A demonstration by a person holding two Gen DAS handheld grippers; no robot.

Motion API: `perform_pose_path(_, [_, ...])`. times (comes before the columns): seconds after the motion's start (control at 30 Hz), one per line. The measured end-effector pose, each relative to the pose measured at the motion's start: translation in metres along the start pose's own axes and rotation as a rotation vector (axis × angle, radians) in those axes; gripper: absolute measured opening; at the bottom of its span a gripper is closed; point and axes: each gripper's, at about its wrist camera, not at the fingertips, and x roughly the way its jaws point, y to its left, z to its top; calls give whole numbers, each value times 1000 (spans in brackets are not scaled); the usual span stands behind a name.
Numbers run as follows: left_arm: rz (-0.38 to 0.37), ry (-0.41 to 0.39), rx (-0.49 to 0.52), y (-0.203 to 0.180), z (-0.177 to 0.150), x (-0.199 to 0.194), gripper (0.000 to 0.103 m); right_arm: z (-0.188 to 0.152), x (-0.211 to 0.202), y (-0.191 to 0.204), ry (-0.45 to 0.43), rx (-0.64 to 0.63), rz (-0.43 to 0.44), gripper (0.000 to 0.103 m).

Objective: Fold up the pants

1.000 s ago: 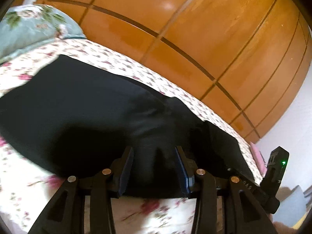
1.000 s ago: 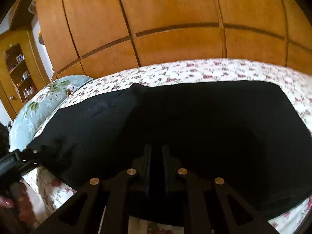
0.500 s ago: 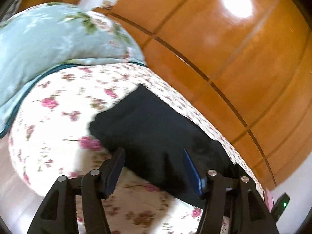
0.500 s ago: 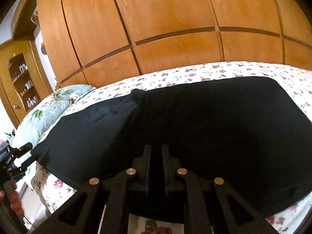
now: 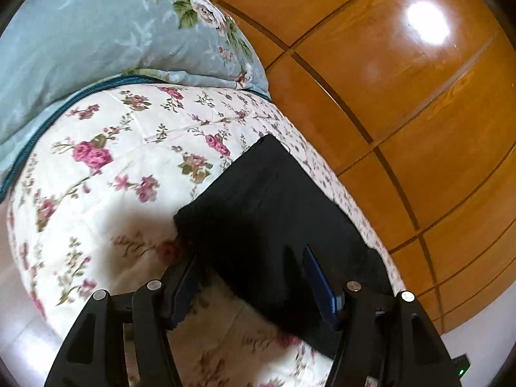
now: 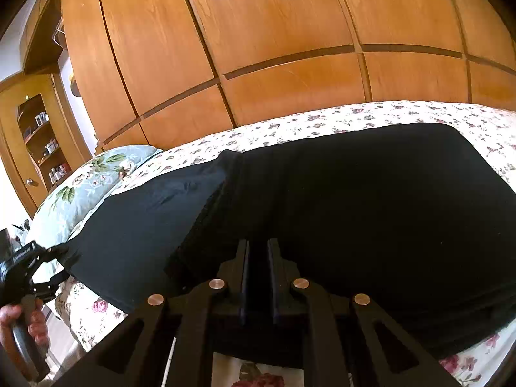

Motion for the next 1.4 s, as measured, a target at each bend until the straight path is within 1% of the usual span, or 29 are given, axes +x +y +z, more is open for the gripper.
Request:
perform_pose_path(0.1, [-4, -5, -11, -2, 2, 3, 61, 0, 0, 0, 0, 0, 1, 11])
perform_pose_path(0.13, [2, -2, -10, -4, 3, 5, 54, 0, 0, 0, 0, 0, 1, 11])
perform_pose_path(0.17, [9, 10, -2, -6, 4, 7, 35, 0, 0, 0, 0, 0, 1, 11])
perform_pose_path(0.23, [27, 47, 23, -10, 4, 11, 21, 0, 0, 0, 0, 1, 0, 11])
perform_pose_path(0.37, [29, 35, 55, -18, 4, 6, 15, 0, 0, -1, 4, 6, 4, 11])
perform_pose_path(0.43, [14, 16, 76, -26, 5, 0, 14, 1, 0, -2, 7, 13, 9, 11])
perform_pose_path(0.57, [-75, -23, 104, -50, 13, -14, 14, 4, 0, -2, 10, 16, 10, 11])
perform_pose_path(0.63, [-115, -38, 121, -65, 17, -20, 14, 4, -3, -4, 7, 27, 26, 12])
perform_pose_path(0.7, [-151, -52, 155, -81, 18, -27, 14, 5, -9, -9, 9, 56, 46, 15])
perform_pose_path(0.73, [-166, -59, 179, -90, 18, -30, 14, 6, -12, -11, 7, 71, 54, 20])
perform_pose_path(0.77, [-181, -66, 208, -101, 17, -32, 14, 6, -17, -13, 2, 85, 62, 29])
perform_pose_path(0.8, [-194, -71, 232, -110, 16, -35, 14, 7, -22, -14, -6, 91, 66, 35])
perform_pose_path(0.83, [-209, -75, 258, -119, 15, -37, 14, 8, -27, -15, -16, 90, 63, 43])
perform_pose_path(0.87, [-224, -82, 287, -130, 13, -39, 14, 9, -33, -15, -26, 83, 54, 46])
perform_pose_path(0.93, [-254, -89, 340, -149, 9, -42, 14, 11, -41, -14, -27, 62, 29, 46])
perform_pose_path(1.03, [-306, -89, 424, -179, 1, -44, 14, 14, -42, -24, 26, 76, 25, 46])
perform_pose_path(1.13, [-356, -74, 489, -206, -10, -42, 14, 18, -46, -38, 56, 120, 48, 46])
perform_pose_path(1.23, [-387, -56, 584, -237, -27, -40, 14, 27, -55, -51, 70, 156, 68, 46])
perform_pose_path(1.3, [-410, -43, 656, -255, -43, -39, 14, 32, -61, -55, 69, 160, 63, 46])
perform_pose_path(1.33, [-421, -31, 685, -263, -51, -38, 14, 34, -66, -58, 61, 159, 61, 48])
perform_pose_path(1.4, [-440, 9, 736, -277, -70, -32, 14, 36, -75, -62, 36, 159, 58, 51])
